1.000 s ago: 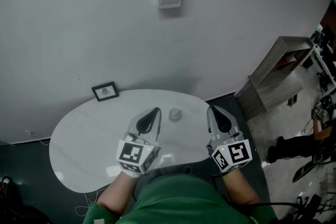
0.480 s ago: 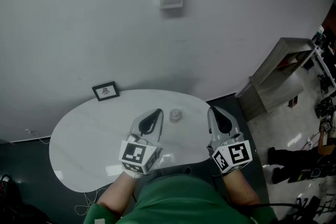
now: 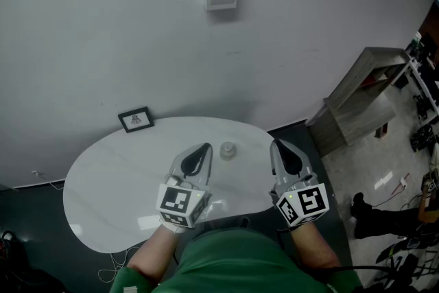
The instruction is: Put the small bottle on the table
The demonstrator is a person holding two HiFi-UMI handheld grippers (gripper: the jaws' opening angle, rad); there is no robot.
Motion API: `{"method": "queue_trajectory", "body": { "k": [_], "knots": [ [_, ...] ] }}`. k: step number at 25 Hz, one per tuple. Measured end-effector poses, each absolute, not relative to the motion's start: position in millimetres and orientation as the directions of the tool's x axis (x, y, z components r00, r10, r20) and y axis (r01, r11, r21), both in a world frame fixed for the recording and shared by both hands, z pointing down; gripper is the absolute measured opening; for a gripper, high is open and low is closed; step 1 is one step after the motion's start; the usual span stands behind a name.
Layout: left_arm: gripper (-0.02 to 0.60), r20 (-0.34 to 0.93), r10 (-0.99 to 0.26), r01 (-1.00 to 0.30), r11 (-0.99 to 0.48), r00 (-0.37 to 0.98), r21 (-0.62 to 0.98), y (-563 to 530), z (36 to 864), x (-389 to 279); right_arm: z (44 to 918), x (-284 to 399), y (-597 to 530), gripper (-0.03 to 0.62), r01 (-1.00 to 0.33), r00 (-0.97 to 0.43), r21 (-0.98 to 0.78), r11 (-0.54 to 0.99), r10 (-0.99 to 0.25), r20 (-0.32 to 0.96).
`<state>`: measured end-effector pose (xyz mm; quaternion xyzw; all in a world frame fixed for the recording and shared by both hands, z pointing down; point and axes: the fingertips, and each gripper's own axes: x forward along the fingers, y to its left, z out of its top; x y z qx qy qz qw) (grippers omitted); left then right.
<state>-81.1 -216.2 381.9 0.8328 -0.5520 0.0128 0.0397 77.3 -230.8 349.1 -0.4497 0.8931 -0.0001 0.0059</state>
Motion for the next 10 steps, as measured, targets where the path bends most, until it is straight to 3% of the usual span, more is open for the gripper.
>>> {"method": "queue_trajectory", "body": {
  "k": [10],
  "knots": [
    [0.012,0.126,-0.913,-0.922,-0.386,0.388,0.045,-233.2,409.3,-91.2,355.1,68.0,-241.0,0.003,-0.808,-0.589,-0.008,0.589,-0.808,0.005]
  ]
}}
